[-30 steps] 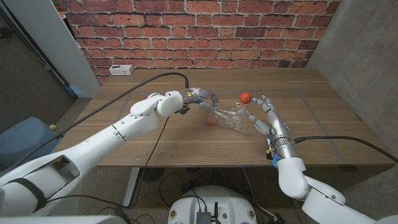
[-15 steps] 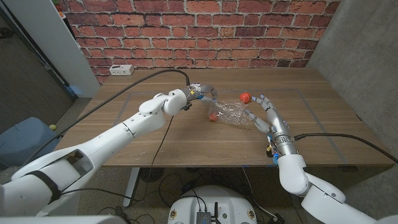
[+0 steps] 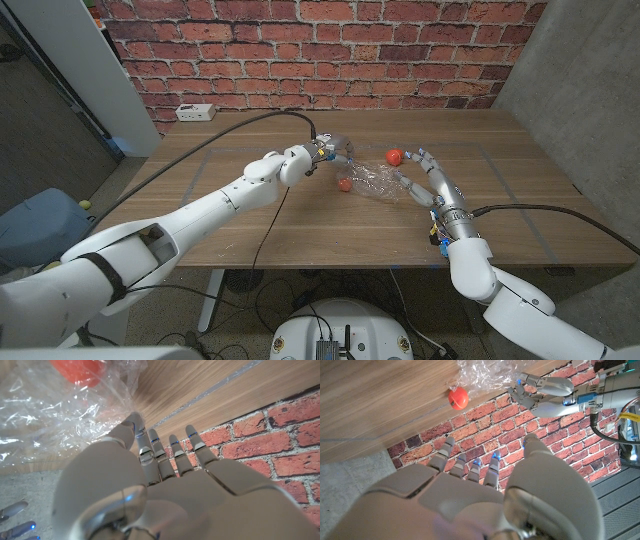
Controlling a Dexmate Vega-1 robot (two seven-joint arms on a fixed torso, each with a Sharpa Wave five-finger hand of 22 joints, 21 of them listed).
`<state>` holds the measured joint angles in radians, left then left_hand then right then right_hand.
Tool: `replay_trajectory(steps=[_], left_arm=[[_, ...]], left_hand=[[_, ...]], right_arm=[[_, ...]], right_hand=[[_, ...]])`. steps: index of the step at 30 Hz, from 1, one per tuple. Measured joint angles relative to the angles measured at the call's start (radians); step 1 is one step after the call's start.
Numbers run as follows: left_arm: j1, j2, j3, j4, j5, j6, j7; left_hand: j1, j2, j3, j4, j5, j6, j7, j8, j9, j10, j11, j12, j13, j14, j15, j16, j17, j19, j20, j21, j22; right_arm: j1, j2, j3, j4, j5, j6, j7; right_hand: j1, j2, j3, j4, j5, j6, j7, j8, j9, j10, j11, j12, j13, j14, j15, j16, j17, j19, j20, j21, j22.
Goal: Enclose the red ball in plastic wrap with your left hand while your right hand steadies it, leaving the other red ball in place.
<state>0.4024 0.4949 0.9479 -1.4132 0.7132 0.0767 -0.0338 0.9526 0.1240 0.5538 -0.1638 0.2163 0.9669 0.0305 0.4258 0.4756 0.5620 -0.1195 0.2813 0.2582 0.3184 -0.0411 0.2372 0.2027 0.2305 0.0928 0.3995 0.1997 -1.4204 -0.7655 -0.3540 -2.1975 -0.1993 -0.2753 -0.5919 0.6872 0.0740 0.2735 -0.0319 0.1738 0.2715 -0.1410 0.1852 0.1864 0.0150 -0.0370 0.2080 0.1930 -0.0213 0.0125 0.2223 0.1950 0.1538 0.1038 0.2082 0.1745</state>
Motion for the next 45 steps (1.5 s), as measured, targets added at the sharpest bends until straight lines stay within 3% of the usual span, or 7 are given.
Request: replay_trajectory(steps=[5,8,12,15,23,33,45], left_arm=[[-0.029,-0.028,0.041,0.064,0.02,-0.006,0.028],[-0.041,-0.041,0.062,0.09,0.048,-0.006,0.063],[-0.053,-0.054,0.088,0.121,0.082,0.003,0.11],[-0.056,-0.061,0.104,0.137,0.082,0.003,0.11],[-0.052,-0.078,0.139,0.166,0.177,0.088,0.261],[-0.041,-0.117,0.184,0.2,0.265,0.245,0.342],[-0.066,-0.193,0.243,0.282,0.286,0.39,0.304]], left_hand=[[0.005,-0.005,-0.016,-0.005,-0.013,-0.001,-0.001,0.0,-0.002,0.0,0.0,0.0,0.0,0.0,0.0,0.0,-0.005,0.0,0.0,0.0,0.0],[0.023,-0.023,-0.049,-0.005,-0.028,-0.082,-0.072,0.052,-0.041,-0.028,-0.005,-0.012,0.003,0.0,0.0,-0.003,-0.008,0.0,0.0,0.0,-0.004],[0.021,-0.061,-0.106,0.003,-0.04,-0.339,-0.169,-0.111,-0.127,-0.103,-0.007,-0.039,0.005,-0.018,0.0,-0.021,-0.012,0.0,0.0,-0.001,-0.005],[0.011,-0.071,-0.142,0.009,-0.04,-0.49,-0.198,-0.208,-0.177,-0.166,-0.007,-0.057,0.005,-0.041,0.001,-0.029,-0.012,-0.006,0.006,-0.009,-0.005],[-0.018,-0.105,-0.194,0.019,-0.034,-0.704,-0.191,-0.261,-0.241,-0.299,-0.001,-0.086,0.004,-0.096,0.002,-0.044,-0.012,-0.035,0.005,-0.028,-0.005],[-0.058,-0.145,-0.23,0.03,-0.024,-0.683,-0.207,-0.237,-0.262,-0.337,0.0,-0.086,0.004,-0.128,0.001,-0.053,-0.014,-0.063,0.009,-0.045,-0.009],[-0.087,-0.166,-0.258,0.034,-0.001,-0.748,-0.16,-0.249,-0.276,-0.401,0.029,-0.086,0.004,-0.191,0.017,-0.056,-0.014,-0.094,0.025,-0.064,-0.008]], right_arm=[[0.005,0.0,0.004,0.0,0.007,-0.008,0.017],[0.009,0.0,0.009,0.001,0.011,-0.011,0.024],[0.012,-0.002,0.013,0.001,0.016,-0.013,0.032],[0.012,-0.002,0.013,0.001,0.02,-0.014,0.038],[0.02,-0.009,0.019,0.004,0.031,-0.014,0.053],[0.024,-0.016,0.022,0.004,0.036,-0.013,0.063],[0.024,-0.025,0.026,-0.004,0.039,-0.013,0.072]], right_hand=[[0.0,0.0,-0.004,-0.004,0.0,0.0,0.0,0.0,0.0,0.001,0.001,0.0,0.0,0.0,0.0,0.0,0.0,0.0,0.0,0.0,0.0],[0.0,0.0,-0.004,-0.004,0.0,0.0,0.0,0.0,0.0,0.001,0.001,0.0,0.0,0.0,0.0,0.0,0.0,0.0,0.0,0.0,0.0],[0.0,0.0,-0.004,-0.004,0.0,0.0,0.0,0.0,0.0,0.001,0.001,0.0,0.0,0.0,0.0,0.0,0.0,0.0,0.0,0.0,0.0],[0.0,0.0,-0.004,-0.004,0.0,-0.004,0.004,0.0,0.0,0.001,0.001,0.0,0.0,0.0,0.0,0.0,0.0,0.0,0.0,0.0,0.0],[0.0,0.0,-0.008,-0.009,0.0,-0.004,0.004,0.0,0.0,0.001,0.001,0.0,0.0,0.0,0.0,0.0,0.0,0.005,0.005,0.0,0.0],[0.0,0.0,-0.007,-0.015,0.0,-0.007,0.007,0.0,0.0,0.002,0.002,0.0,0.0,0.0,0.0,0.0,0.0,0.005,0.005,0.0,0.0],[-0.004,-0.004,-0.008,-0.016,0.0,-0.007,0.007,0.0,0.0,0.007,0.007,0.0,0.0,0.0,0.0,0.0,0.0,0.005,0.005,0.0,0.0]])
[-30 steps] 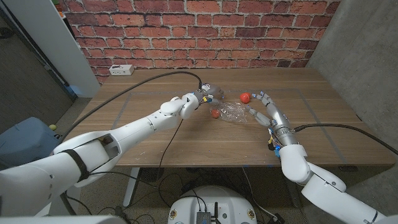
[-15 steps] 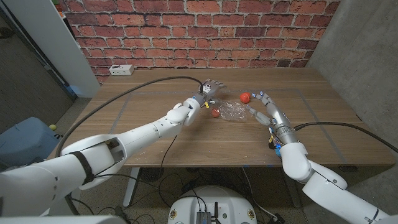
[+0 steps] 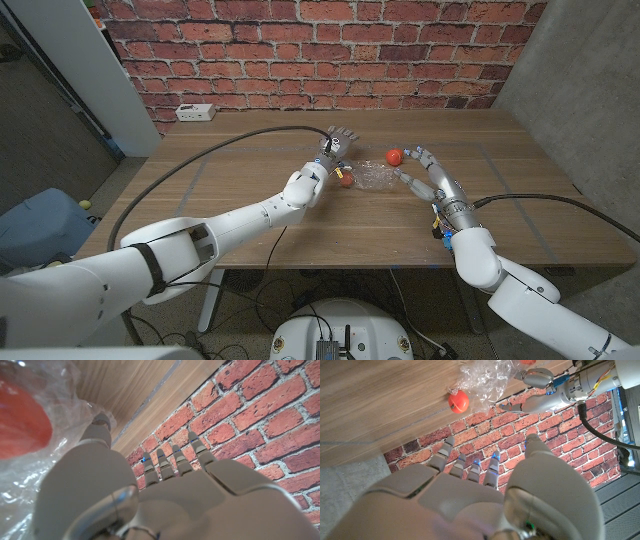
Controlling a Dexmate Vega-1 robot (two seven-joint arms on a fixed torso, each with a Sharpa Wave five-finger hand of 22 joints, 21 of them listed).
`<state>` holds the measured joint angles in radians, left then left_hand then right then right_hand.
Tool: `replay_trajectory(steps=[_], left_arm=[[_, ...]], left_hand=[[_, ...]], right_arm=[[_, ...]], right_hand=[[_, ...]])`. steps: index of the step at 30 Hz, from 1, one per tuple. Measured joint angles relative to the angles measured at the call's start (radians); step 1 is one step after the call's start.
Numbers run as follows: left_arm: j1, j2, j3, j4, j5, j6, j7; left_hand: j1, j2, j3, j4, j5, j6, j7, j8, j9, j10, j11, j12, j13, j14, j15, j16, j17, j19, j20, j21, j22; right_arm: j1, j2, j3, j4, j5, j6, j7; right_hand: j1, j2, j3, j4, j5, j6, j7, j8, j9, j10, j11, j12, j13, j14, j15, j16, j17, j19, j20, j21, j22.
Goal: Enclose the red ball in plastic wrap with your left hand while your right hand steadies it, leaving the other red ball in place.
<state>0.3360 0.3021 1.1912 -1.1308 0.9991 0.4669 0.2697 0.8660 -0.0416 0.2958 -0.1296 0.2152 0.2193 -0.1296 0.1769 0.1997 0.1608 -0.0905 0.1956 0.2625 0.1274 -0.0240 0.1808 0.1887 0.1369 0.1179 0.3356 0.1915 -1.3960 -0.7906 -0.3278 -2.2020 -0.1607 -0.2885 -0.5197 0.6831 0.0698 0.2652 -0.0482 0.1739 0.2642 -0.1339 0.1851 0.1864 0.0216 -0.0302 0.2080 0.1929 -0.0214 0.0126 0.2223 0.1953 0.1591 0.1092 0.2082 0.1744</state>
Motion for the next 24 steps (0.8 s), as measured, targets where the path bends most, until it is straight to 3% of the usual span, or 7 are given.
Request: replay_trajectory(steps=[12,16,20,24], left_arm=[[-0.048,-0.05,0.094,0.098,0.024,0.067,-0.044],[-0.053,-0.05,0.103,0.1,0.004,0.067,-0.04],[-0.049,-0.028,0.092,0.069,-0.052,0.03,-0.012],[-0.012,0.033,0.001,-0.045,-0.135,-0.031,0.004]], left_hand=[[-0.01,-0.009,-0.014,0.006,0.017,-0.041,0.001,0.0,-0.005,-0.035,0.006,0.0,0.0,-0.029,0.006,0.0,0.004,-0.014,-0.004,-0.01,0.002],[-0.037,0.013,-0.017,0.013,0.029,-0.006,-0.004,0.018,-0.005,0.003,-0.005,0.025,0.0,-0.007,-0.008,0.014,0.009,-0.013,-0.004,-0.01,0.002],[-0.064,0.038,-0.008,0.031,0.035,0.058,-0.024,0.037,-0.009,0.06,-0.016,0.049,-0.003,0.041,-0.014,0.029,0.009,0.011,0.0,-0.006,0.002],[-0.07,0.078,0.0,0.039,0.022,0.103,-0.039,0.045,-0.009,0.09,-0.011,0.056,-0.007,0.052,-0.017,0.031,0.009,0.016,0.006,-0.006,0.002]], right_arm=[[-0.007,-0.004,0.01,-0.006,0.004,-0.001,0.001],[-0.006,-0.004,0.01,-0.006,0.005,-0.001,0.002],[-0.004,-0.004,0.011,-0.005,0.008,-0.001,0.004],[0.0,-0.004,0.011,-0.002,0.01,0.0,0.009]], right_hand=[[-0.004,-0.004,-0.004,-0.004,0.0,0.0,0.0,0.0,0.0,0.0,0.0,0.0,0.0,0.0,0.0,0.0,0.0,0.0,0.0,0.0,0.0],[-0.004,-0.004,-0.004,-0.004,0.0,-0.004,-0.004,0.0,0.0,0.0,0.0,0.0,0.0,0.0,0.0,0.0,0.0,0.0,0.0,0.0,0.0],[-0.004,-0.004,-0.004,-0.004,0.0,-0.004,-0.004,0.0,0.0,0.0,0.0,0.0,0.0,0.0,0.0,0.0,0.0,0.0,0.0,0.0,0.0],[-0.007,-0.001,-0.004,-0.004,0.004,-0.004,-0.004,0.0,0.0,0.0,0.0,0.0,0.0,0.0,0.0,0.0,0.0,0.0,0.0,0.0,0.0]])
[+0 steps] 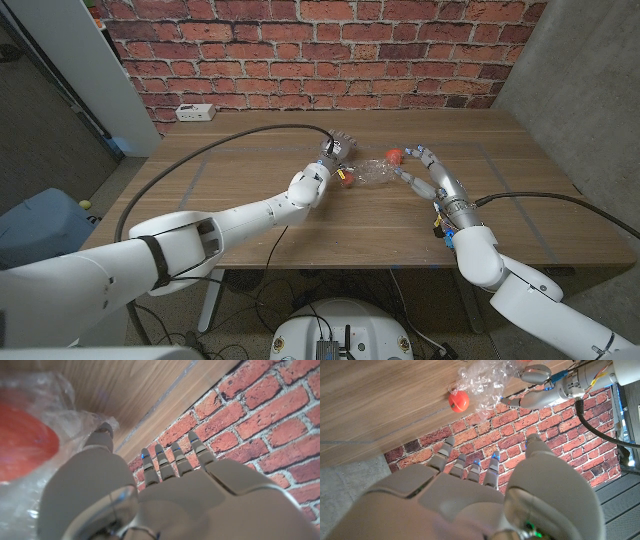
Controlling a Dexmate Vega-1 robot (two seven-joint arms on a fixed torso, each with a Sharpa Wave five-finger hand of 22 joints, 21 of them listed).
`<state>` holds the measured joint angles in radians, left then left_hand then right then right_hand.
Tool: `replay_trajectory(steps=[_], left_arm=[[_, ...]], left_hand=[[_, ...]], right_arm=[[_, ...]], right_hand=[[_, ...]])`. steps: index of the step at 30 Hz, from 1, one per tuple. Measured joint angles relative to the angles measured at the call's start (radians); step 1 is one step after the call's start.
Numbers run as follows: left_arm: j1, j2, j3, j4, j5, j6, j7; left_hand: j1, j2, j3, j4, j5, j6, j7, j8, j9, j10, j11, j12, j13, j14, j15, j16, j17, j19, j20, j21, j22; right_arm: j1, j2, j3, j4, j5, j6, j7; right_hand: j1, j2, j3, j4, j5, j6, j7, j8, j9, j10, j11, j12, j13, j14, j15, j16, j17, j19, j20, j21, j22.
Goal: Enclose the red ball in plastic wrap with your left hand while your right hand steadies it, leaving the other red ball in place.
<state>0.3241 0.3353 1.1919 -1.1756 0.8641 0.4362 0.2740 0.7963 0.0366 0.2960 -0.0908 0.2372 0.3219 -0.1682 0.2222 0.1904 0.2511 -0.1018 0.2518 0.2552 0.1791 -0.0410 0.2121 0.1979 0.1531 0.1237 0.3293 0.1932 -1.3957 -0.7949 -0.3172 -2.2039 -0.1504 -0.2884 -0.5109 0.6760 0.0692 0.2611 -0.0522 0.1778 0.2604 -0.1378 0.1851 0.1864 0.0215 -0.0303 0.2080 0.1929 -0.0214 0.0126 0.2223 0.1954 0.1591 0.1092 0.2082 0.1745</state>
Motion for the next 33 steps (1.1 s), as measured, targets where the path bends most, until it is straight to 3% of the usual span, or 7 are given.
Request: replay_trajectory(steps=[4,5,10,17,22,27,33], left_arm=[[0.0,0.0,0.0,0.0,-0.099,-0.068,-0.011],[0.029,0.041,-0.086,-0.084,-0.125,-0.082,-0.02],[0.051,0.074,-0.181,-0.158,-0.277,-0.151,-0.099],[0.03,0.091,-0.253,-0.188,-0.501,-0.155,-0.286],[-0.016,0.078,-0.307,-0.142,-0.66,-0.146,-0.434],[-0.029,0.069,-0.34,-0.109,-0.766,-0.182,-0.493],[-0.032,0.069,-0.365,-0.048,-0.838,-0.314,-0.526]], left_hand=[[0.021,0.036,0.023,-0.012,-0.018,0.038,-0.004,0.0,0.0,0.005,0.006,0.0,-0.004,-0.011,0.022,-0.001,0.0,-0.031,0.03,-0.014,0.003],[0.031,0.047,0.033,-0.021,-0.02,0.049,-0.004,0.0,0.0,-0.001,0.012,0.0,-0.005,-0.018,0.029,-0.007,0.0,-0.046,0.034,-0.02,0.005],[0.086,0.1,0.105,-0.071,-0.001,0.09,0.017,0.0,0.0,-0.04,0.031,-0.012,-0.005,-0.071,0.067,-0.02,-0.002,-0.123,0.054,-0.049,0.005],[0.154,0.108,0.19,-0.09,0.059,0.072,0.076,-0.008,0.008,-0.111,0.079,-0.03,-0.005,-0.153,0.109,-0.027,0.0,-0.215,0.082,-0.078,0.014],[0.175,0.1,0.228,-0.081,0.098,0.159,0.089,0.017,0.012,-0.048,0.089,-0.004,-0.002,-0.114,0.106,-0.006,0.0,-0.197,0.084,-0.064,0.023],[0.067,0.054,0.193,-0.037,0.09,0.246,0.074,0.044,0.026,0.059,0.078,0.036,-0.002,0.022,0.054,0.035,0.005,-0.053,0.045,0.004,0.025],[-0.027,0.02,0.133,-0.012,0.028,0.273,0.055,0.048,0.026,0.095,0.063,0.045,0.003,0.052,0.03,0.04,0.009,-0.023,0.03,0.015,0.025]], right_arm=[[0.005,0.0,0.0,0.003,0.0,0.0,0.0],[0.006,0.0,-0.001,0.003,0.002,0.002,0.004],[0.013,-0.001,-0.005,0.006,0.003,0.003,0.01],[0.022,-0.003,-0.009,0.007,0.004,0.003,0.015],[0.025,-0.005,-0.011,0.005,0.005,0.0,0.018],[0.025,-0.005,-0.011,0.0,0.005,-0.005,0.018],[0.023,-0.005,-0.011,-0.004,0.005,-0.01,0.017]], right_hand=[[-0.001,0.001,0.0,0.0,0.0,0.0,0.0,0.0,0.0,0.0,0.0,0.0,0.0,0.005,0.005,0.0,0.0,0.0,0.0,0.0,0.0],[-0.001,0.001,0.0,0.0,0.0,0.0,0.0,0.0,0.0,0.0,0.0,0.0,0.0,0.005,0.005,0.0,0.0,0.0,0.0,0.0,0.0],[-0.001,0.001,0.0,0.0,0.0,0.0,0.0,0.0,0.0,0.0,0.0,0.0,0.0,0.01,0.001,0.0,0.0,0.0,0.0,0.0,0.0],[-0.001,0.001,-0.004,-0.004,0.0,0.0,0.0,0.0,0.0,0.0,0.0,0.0,0.0,0.009,0.002,0.0,0.0,0.0,0.0,0.0,0.0],[-0.001,0.001,-0.004,-0.004,0.0,0.0,0.0,0.0,0.0,0.0,0.0,0.0,0.0,0.009,0.002,0.0,0.0,0.0,0.0,0.0,0.0],[-0.001,0.001,-0.004,-0.003,0.0,0.0,0.0,0.0,0.0,0.0,0.0,0.0,0.0,0.009,0.002,0.0,0.0,0.0,0.0,0.0,0.0],[-0.004,0.004,-0.004,-0.003,0.0,0.0,0.0,0.0,0.0,0.0,0.0,0.0,0.0,0.013,-0.002,0.0,0.0,0.0,0.0,0.0,0.0]])
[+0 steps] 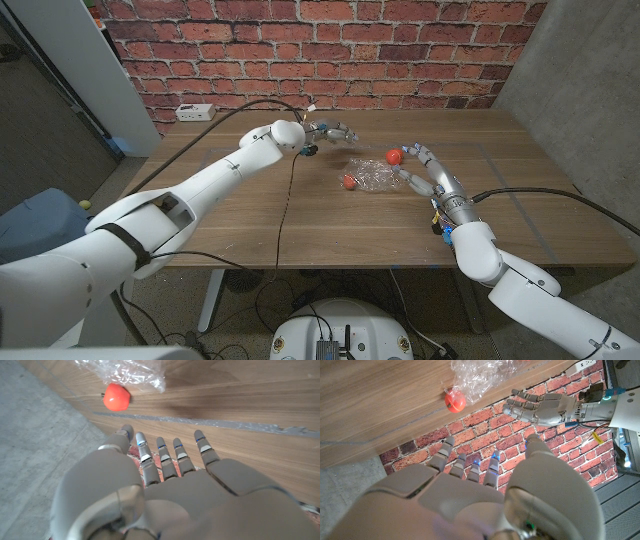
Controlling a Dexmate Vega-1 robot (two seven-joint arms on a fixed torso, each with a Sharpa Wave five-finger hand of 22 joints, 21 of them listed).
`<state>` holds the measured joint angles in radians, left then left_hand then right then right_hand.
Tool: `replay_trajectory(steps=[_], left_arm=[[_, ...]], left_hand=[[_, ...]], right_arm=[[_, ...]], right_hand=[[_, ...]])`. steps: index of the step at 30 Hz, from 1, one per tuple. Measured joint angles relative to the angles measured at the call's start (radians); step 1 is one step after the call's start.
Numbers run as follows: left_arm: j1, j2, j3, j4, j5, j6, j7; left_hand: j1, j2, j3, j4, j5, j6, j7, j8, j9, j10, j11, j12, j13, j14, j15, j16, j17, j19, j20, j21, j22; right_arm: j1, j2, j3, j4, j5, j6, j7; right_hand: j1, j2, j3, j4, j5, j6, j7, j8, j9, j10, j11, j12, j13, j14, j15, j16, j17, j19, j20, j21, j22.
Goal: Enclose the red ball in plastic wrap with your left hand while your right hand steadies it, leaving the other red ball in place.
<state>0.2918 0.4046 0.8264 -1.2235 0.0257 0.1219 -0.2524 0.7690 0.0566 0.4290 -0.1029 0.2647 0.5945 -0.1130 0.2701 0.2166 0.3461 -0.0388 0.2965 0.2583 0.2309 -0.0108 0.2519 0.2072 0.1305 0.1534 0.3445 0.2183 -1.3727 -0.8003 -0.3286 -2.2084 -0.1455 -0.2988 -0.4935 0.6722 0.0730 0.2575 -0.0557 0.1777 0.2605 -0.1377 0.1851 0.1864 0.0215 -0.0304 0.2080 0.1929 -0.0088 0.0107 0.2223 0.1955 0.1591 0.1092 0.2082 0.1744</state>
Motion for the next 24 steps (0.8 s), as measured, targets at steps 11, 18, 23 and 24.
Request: replay_trajectory(steps=[11,18,23,24], left_arm=[[0.059,0.059,0.019,-0.024,0.125,-0.285,0.153],[0.1,0.122,0.041,-0.116,0.318,-0.364,0.272],[0.129,0.161,0.045,-0.183,0.463,-0.382,0.329],[0.135,0.168,0.045,-0.196,0.483,-0.383,0.332]], left_hand=[[-0.073,-0.026,-0.033,0.002,-0.074,0.009,-0.052,-0.033,-0.015,0.033,-0.023,0.004,-0.004,0.029,-0.029,-0.005,-0.007,0.04,-0.003,0.021,-0.005],[-0.085,-0.03,-0.041,-0.006,-0.08,0.012,-0.084,-0.048,-0.022,0.035,-0.032,-0.005,-0.015,0.078,-0.03,-0.005,-0.012,0.146,-0.047,0.069,-0.002],[-0.086,-0.028,-0.03,-0.027,-0.08,0.076,-0.071,-0.04,-0.026,0.101,-0.036,0.008,-0.022,0.154,-0.032,0.004,-0.013,0.182,-0.025,0.091,0.003],[-0.086,-0.028,-0.028,-0.03,-0.08,0.083,-0.071,-0.04,-0.026,0.106,-0.039,0.012,-0.024,0.16,-0.033,0.004,-0.016,0.188,-0.019,0.092,0.003]], right_arm=[[0.004,0.007,-0.005,0.003,0.002,-0.001,-0.004],[0.008,0.012,-0.016,0.004,0.002,-0.008,-0.008],[0.007,0.015,-0.024,-0.004,-0.004,-0.014,-0.013],[0.006,0.015,-0.025,-0.006,-0.007,-0.017,-0.015]], right_hand=[[-0.002,0.002,0.003,-0.003,0.0,0.0,0.0,0.0,0.0,0.005,-0.005,0.0,0.0,0.0,0.0,0.0,0.0,0.0,0.0,0.0,0.0],[-0.006,0.006,0.003,-0.003,0.0,0.0,0.0,0.0,0.0,0.005,-0.005,0.0,0.0,0.0,0.0,0.0,0.0,0.0,0.0,0.0,0.0],[-0.006,0.006,0.002,-0.004,0.0,0.0,0.0,0.0,0.0,0.011,0.0,0.0,0.0,0.0,0.0,0.0,0.0,0.0,0.0,0.0,0.0],[-0.006,0.006,-0.001,-0.007,0.0,0.0,0.0,0.0,0.0,0.011,0.0,0.0,0.0,0.0,0.0,0.0,0.0,0.0,0.0,0.0,0.0]])
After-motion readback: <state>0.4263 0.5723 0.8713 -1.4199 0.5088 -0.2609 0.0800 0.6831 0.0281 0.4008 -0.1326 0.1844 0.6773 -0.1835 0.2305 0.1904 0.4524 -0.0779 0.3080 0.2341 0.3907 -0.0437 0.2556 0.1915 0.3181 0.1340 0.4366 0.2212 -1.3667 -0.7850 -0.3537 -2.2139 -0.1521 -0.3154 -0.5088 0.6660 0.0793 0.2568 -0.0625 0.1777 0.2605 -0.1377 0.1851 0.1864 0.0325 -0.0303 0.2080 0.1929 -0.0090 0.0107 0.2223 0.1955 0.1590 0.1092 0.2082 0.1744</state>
